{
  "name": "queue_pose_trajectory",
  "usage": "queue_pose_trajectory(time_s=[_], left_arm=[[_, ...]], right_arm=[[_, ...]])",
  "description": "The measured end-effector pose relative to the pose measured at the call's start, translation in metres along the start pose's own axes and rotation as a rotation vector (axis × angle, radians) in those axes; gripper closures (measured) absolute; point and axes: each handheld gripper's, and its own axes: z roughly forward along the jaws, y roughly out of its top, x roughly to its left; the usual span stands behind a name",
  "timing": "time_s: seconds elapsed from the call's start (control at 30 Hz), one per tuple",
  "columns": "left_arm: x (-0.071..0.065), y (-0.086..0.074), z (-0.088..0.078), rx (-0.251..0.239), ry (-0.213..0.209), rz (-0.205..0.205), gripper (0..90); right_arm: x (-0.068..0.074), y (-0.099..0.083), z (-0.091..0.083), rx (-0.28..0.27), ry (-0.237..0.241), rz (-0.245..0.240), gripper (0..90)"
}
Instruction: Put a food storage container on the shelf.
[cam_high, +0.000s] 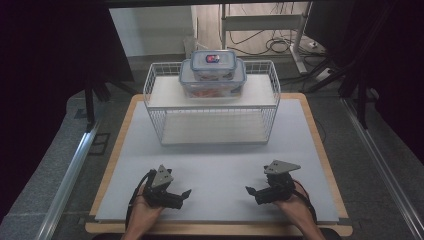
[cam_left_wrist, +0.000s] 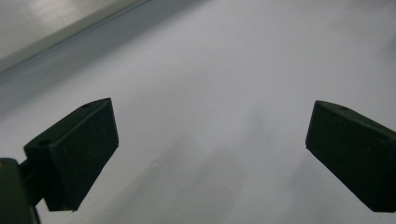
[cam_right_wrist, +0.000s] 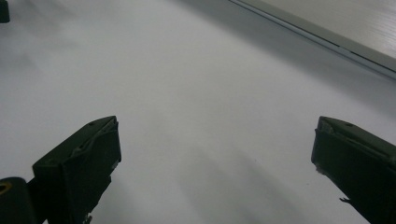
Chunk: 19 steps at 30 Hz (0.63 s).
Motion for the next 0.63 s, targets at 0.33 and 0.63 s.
queue_pose_trajectory(time_s=[0.33, 0.63], left_arm=[[-0.002, -0.002, 0.009, 0.054, -0.011, 0.007, 2.4], [-0.003, -0.002, 0.013, 0.072, -0.010, 0.007, 2.4]], right_arm=[[-0.010, -0.008, 0.009, 0.046, 0.016, 0.051, 1.2], [-0.008, -0.009, 0.014, 0.080, 0.012, 0.040, 1.2]])
